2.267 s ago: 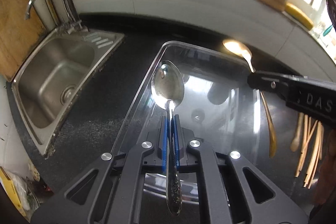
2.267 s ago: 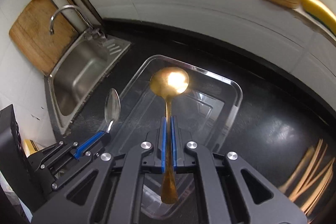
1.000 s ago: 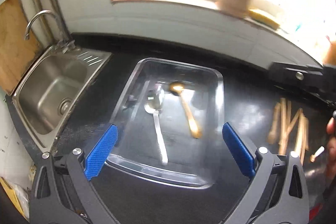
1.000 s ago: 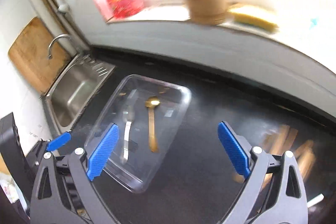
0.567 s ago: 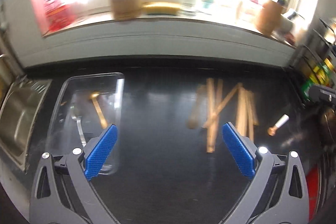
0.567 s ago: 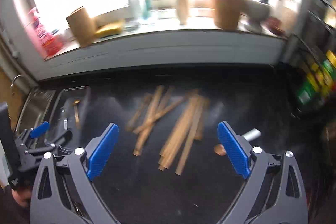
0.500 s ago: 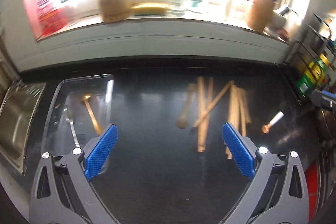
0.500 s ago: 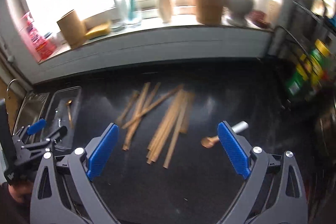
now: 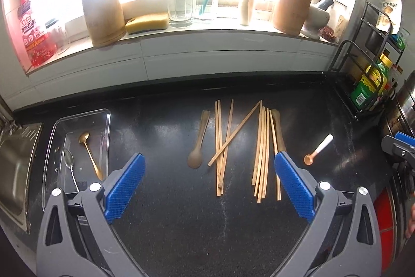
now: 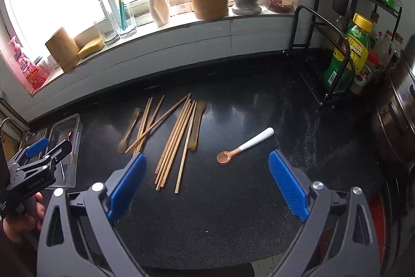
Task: Organize utensils
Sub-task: 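Grasp the wooden spoon with the left tool while the right tool grasps the white-handled copper spoon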
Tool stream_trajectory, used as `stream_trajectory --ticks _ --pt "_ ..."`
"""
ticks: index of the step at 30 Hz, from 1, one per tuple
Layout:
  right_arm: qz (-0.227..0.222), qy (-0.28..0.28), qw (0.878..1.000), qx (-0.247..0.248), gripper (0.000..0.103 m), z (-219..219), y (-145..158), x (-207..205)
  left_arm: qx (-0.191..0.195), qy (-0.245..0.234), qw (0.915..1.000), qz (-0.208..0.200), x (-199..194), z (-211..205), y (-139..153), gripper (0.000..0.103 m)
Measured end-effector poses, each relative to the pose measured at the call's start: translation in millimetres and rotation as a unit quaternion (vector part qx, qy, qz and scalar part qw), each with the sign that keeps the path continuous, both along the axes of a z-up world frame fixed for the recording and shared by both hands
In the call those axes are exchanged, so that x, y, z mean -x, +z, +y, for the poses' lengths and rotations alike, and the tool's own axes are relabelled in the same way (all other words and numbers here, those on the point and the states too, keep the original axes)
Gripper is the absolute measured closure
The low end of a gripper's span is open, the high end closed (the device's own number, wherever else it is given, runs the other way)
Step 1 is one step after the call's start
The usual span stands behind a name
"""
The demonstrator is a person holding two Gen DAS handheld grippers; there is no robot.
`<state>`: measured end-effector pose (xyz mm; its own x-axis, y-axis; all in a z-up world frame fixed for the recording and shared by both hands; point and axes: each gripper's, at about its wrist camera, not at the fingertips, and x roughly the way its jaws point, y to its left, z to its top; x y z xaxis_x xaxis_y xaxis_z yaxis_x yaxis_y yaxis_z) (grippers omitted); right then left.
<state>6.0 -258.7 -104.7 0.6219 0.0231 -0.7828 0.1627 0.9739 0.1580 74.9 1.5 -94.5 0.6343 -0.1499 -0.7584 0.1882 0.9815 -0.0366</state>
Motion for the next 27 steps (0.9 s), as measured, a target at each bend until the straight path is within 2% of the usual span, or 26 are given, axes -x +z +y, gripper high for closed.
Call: stream_trajectory --ticks 12,18,27 --pt "0.026 -0.020 0.999 0.009 0.011 -0.3 -28.2 -26.5 -0.007 -0.009 0.9999 0.012 -34.0 -2.6 -21.7 0.006" --pt "0.046 -0.049 0.998 0.022 0.011 -12.0 -54.3 -44.9 -0.009 -0.017 0.9995 0.026 -61.0 -1.8 -50.8 0.006" --pt "0.094 -0.117 0.988 0.039 0.011 -41.6 -115.6 -78.4 -0.033 -0.027 0.9982 0.043 -114.9 -2.9 -106.1 0.006"
